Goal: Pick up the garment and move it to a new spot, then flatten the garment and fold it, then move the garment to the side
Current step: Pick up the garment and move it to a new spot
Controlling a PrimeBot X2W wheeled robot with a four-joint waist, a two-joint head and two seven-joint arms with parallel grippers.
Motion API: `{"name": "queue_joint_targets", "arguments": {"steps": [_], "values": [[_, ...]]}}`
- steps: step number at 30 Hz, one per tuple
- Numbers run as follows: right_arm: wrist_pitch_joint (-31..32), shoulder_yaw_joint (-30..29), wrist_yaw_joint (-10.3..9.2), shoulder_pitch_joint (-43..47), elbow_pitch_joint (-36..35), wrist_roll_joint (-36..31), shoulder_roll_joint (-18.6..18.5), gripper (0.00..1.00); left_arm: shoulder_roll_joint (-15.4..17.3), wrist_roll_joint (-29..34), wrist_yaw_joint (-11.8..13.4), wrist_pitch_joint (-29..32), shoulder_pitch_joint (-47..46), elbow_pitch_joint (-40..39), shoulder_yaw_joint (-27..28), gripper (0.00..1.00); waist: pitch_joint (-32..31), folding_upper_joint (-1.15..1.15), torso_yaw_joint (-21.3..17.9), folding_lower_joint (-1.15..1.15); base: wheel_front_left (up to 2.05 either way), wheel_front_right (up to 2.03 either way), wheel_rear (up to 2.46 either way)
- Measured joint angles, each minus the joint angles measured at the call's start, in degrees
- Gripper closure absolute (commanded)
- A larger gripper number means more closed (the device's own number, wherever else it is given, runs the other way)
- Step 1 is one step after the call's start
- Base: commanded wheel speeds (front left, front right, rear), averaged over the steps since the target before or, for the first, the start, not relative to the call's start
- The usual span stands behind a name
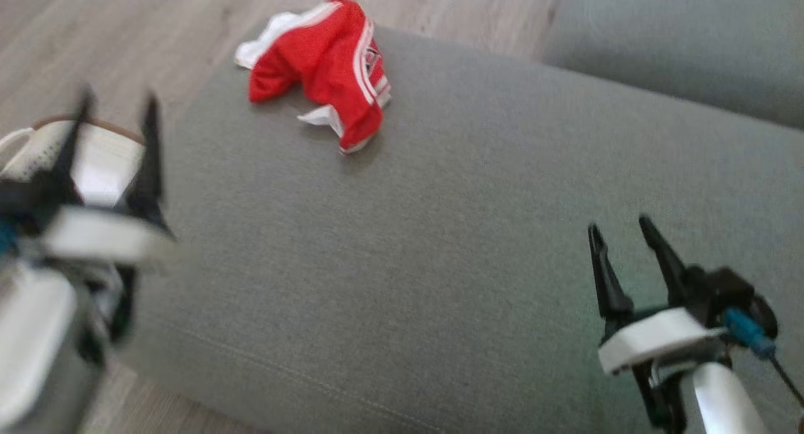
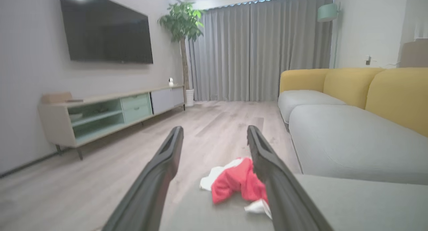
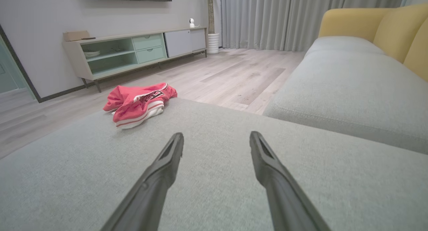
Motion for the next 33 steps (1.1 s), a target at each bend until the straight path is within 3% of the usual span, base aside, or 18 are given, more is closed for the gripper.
{"name": "queue_joint_targets", "arguments": {"steps": [6, 9, 12, 23, 33], "values": [[2.33, 0.26, 0.00, -5.41, -3.27, -2.87, -0.03, 0.00, 1.29, -1.49, -3.99, 5.71, -19.51, 8.24, 1.54, 0.00, 5.17, 0.00, -3.65, 0.01, 0.00, 0.00, 0.00], [3.38, 1.53, 0.00, -7.39, -4.33, -4.02, -0.11, 0.00, 1.15, -2.01, -6.22, 8.95, -26.43, 16.03, 0.97, 0.00, 7.82, 0.00, -5.98, 0.02, 0.00, 0.00, 0.00], [4.08, 2.97, 0.00, -9.33, -5.52, -5.06, -0.12, 0.00, 0.68, -2.98, -6.89, 11.36, -31.10, 22.92, 0.97, 0.00, 10.45, 0.00, -8.68, 0.01, 0.00, 0.00, 0.00], [5.72, 3.59, 0.00, -13.47, -10.73, -7.24, -0.27, 0.00, -4.25, -4.43, -9.10, 18.68, -40.02, 38.69, -1.59, 0.00, 22.02, 0.00, -16.11, 0.02, 0.00, 0.00, 0.00], [6.22, 2.15, 0.00, -13.55, -13.21, -8.17, -0.29, 0.00, -5.26, -5.63, -9.40, 23.09, -41.08, 47.62, -2.87, 0.00, 29.11, 0.00, -18.38, 0.01, 0.00, 0.00, 0.00]]}}
